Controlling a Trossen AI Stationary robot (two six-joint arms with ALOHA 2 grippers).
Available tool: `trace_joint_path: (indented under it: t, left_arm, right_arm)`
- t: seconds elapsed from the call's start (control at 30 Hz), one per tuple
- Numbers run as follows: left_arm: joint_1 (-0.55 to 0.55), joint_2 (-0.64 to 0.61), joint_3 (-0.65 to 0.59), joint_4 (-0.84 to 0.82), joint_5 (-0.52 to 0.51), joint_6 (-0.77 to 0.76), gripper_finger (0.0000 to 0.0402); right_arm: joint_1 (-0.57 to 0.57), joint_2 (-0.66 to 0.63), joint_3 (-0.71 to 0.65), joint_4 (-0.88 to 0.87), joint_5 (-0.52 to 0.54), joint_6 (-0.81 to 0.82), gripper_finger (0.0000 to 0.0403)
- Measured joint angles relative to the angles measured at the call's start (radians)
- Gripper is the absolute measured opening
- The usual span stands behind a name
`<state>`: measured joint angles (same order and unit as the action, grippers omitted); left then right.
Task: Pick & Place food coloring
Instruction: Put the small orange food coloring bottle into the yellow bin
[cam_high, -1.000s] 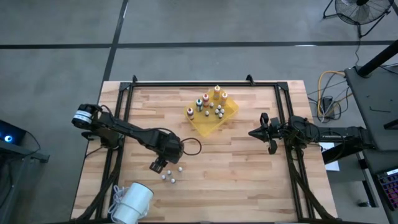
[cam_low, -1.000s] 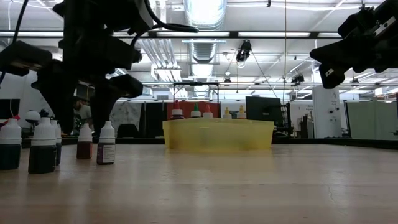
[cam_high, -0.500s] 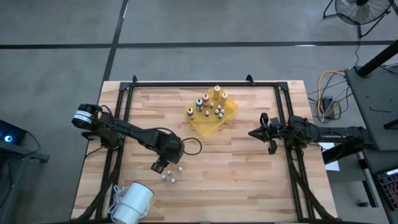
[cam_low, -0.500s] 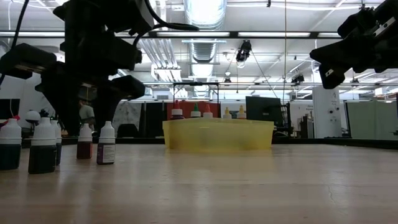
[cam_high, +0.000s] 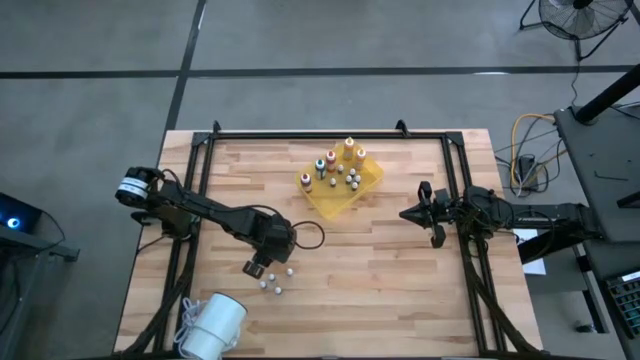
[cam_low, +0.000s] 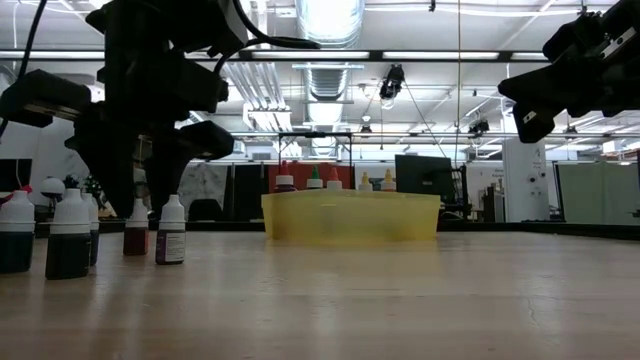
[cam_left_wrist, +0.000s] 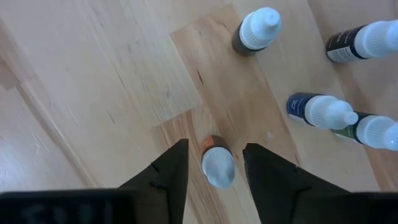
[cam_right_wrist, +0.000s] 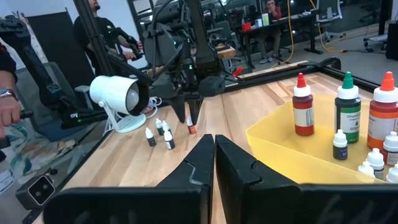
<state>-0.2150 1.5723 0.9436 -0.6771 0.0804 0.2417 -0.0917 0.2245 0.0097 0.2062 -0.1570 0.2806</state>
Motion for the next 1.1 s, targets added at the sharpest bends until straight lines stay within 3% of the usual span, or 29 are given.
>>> trace_joint_path:
  t: [0.77,1.1]
  left_arm:
    - [0.000,0.000,-0.016,-0.012,0.001,-0.001,0.0115]
    - [0.003,0.001,-0.016,-0.011,0.008,-0.009,0.0058]
  right_arm:
    - [0.000,0.000,0.000,0.000,0.000,0.000,0.0009]
    - [0.000,0.000,0.000,0.000,0.000,0.000,0.0009]
